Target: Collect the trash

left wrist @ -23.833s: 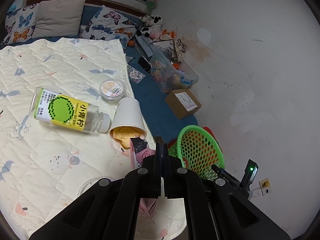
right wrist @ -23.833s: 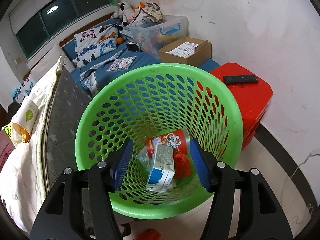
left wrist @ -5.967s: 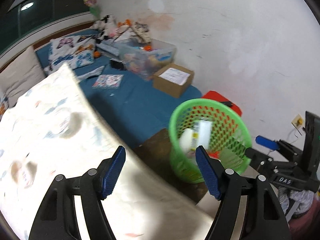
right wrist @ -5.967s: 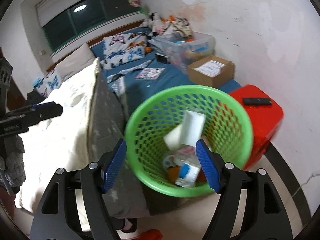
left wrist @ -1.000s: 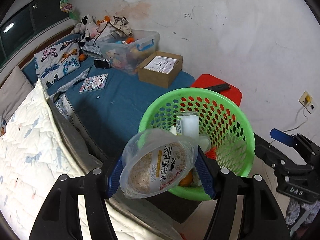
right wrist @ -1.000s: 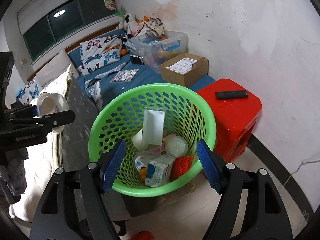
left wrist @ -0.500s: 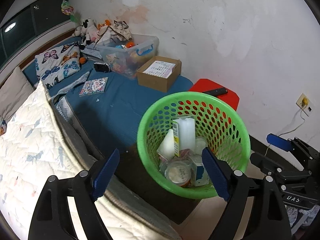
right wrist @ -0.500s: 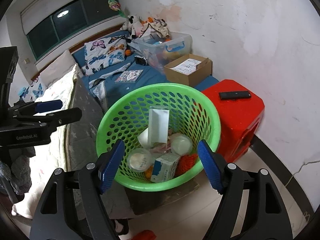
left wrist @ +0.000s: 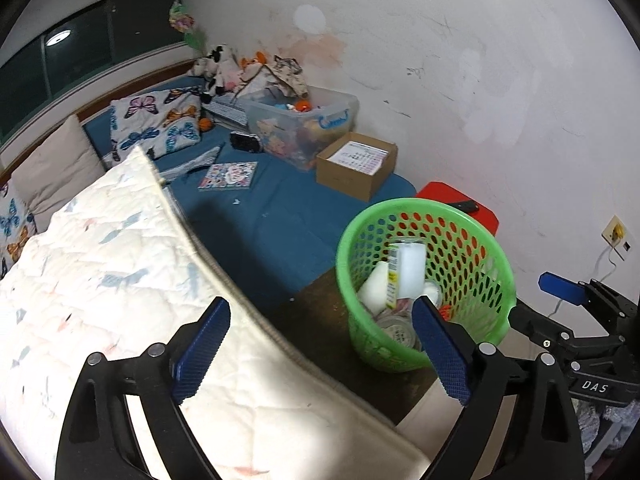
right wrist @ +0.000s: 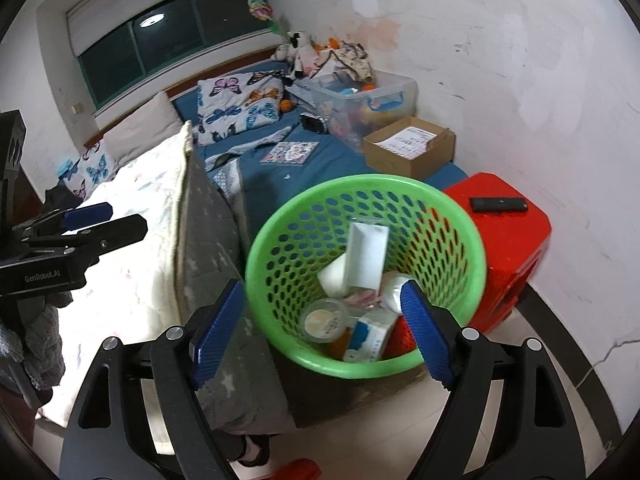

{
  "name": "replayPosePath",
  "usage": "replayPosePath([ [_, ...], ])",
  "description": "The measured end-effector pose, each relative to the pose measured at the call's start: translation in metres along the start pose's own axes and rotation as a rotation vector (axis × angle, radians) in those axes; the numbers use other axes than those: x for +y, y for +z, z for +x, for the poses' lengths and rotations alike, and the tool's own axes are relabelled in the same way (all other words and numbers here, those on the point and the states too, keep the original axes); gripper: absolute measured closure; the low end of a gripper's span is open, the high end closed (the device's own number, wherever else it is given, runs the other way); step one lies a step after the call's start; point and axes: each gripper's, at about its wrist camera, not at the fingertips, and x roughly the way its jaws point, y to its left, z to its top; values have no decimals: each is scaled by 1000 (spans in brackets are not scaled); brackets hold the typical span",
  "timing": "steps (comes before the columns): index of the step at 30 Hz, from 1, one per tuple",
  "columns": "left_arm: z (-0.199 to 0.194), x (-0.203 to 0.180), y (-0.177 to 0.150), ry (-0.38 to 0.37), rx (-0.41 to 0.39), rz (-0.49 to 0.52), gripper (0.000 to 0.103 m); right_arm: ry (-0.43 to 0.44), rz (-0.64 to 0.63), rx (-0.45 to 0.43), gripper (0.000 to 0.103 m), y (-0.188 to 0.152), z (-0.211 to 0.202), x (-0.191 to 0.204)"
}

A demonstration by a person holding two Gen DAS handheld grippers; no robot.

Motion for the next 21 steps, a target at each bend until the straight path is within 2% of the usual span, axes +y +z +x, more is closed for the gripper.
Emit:
replayPosePath([
  [10, -27, 44, -28, 62, -11, -107, 13, 70, -30, 9, 19, 2, 2, 37],
  [21, -58, 82, -56, 164, -31, -165, 13, 109, -86, 17, 14, 0, 1, 75],
])
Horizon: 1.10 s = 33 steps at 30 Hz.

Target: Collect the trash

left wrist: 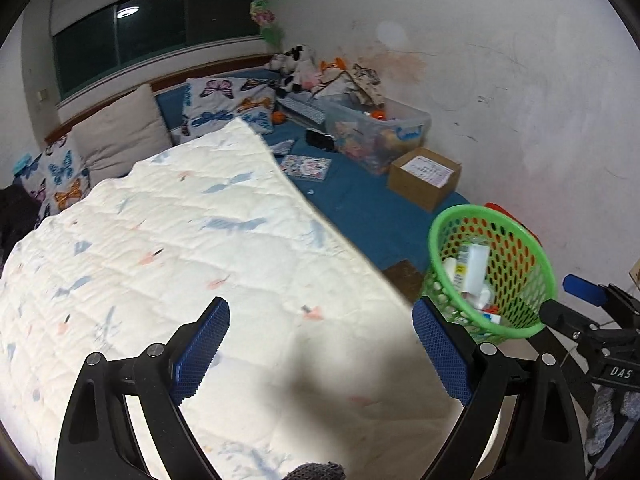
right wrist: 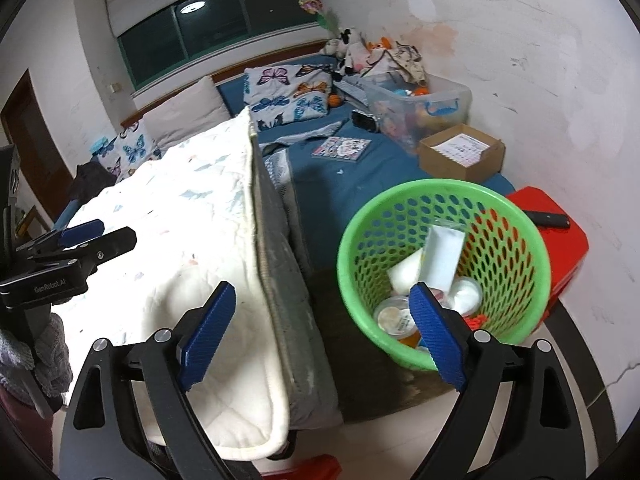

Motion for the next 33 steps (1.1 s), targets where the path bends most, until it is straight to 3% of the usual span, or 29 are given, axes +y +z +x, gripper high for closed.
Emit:
replayPosePath([
  [8, -16, 24, -20, 43, -8, -34, 13, 7, -50, 3, 4, -2, -1, 21],
  [33, -49, 52, -52, 132, -46, -84, 13, 26, -90, -20, 4, -6, -6, 45],
])
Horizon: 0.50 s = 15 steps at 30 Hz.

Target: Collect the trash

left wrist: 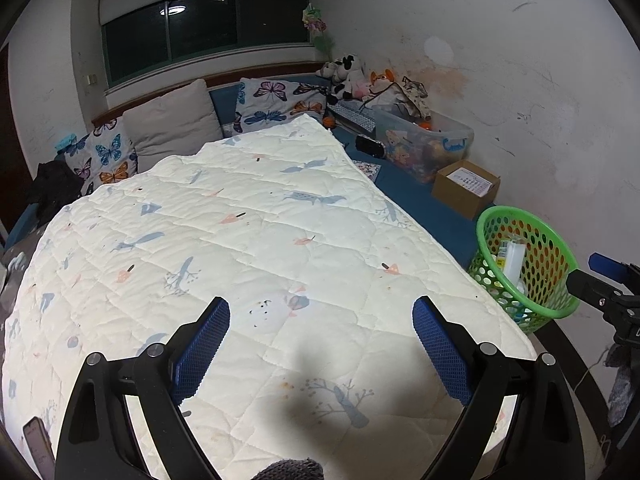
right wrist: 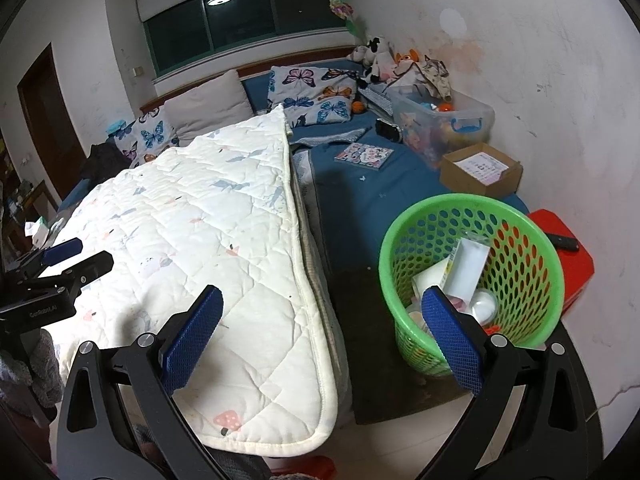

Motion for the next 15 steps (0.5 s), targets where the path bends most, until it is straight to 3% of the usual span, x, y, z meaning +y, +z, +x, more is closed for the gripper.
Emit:
replayPosePath([
  [15, -3, 7, -4, 13, -6, -29, 13, 23, -24, -6, 4, -3, -2, 14],
])
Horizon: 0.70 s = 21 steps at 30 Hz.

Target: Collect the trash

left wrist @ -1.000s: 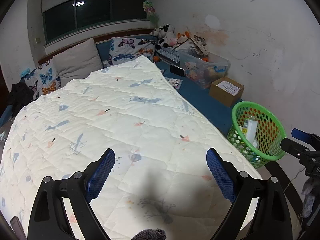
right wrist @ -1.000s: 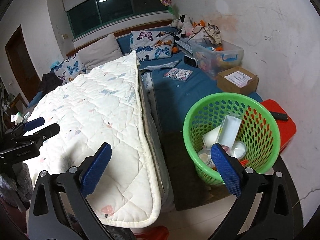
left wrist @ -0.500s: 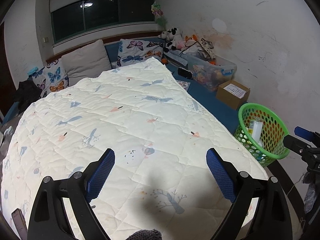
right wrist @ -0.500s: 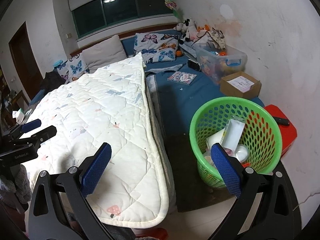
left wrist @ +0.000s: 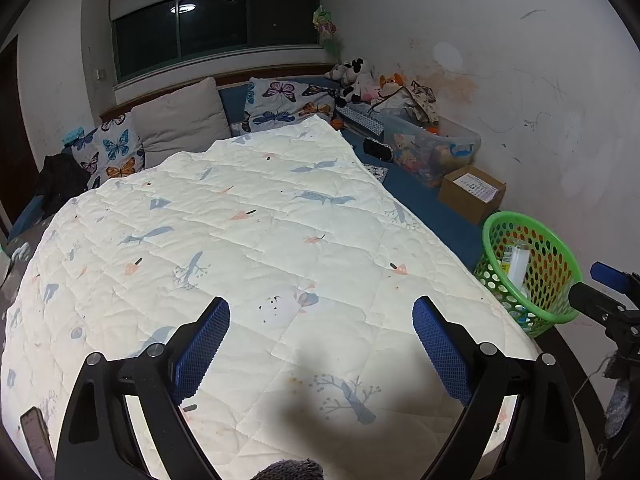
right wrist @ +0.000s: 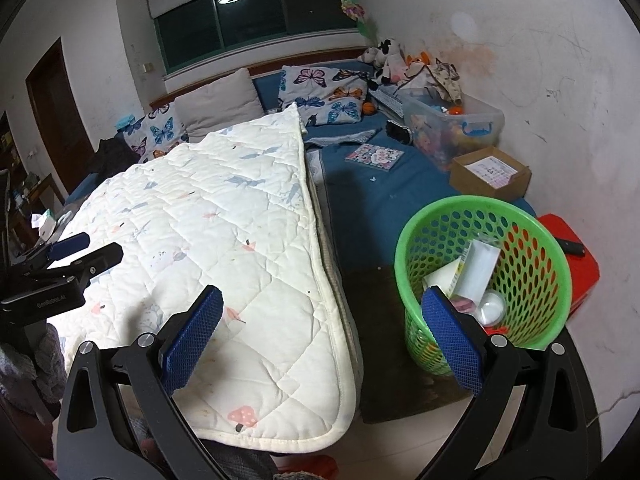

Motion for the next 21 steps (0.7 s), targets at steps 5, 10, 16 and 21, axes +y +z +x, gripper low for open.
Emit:
replayPosePath([
  [5, 0, 0, -1, -1, 0, -4, 13, 5, -11, 0, 4, 0, 0, 4],
  [10, 0, 1, -2, 1, -2, -6, 13, 8, -15, 2, 4, -1, 1, 7],
  [16, -1, 0, -4, 0, 0, -13, 13, 12, -18, 0, 4, -1, 2, 9],
  [21, -1, -3, -5, 2, 1, -7, 13, 20, -23, 2, 4, -2, 3, 12],
])
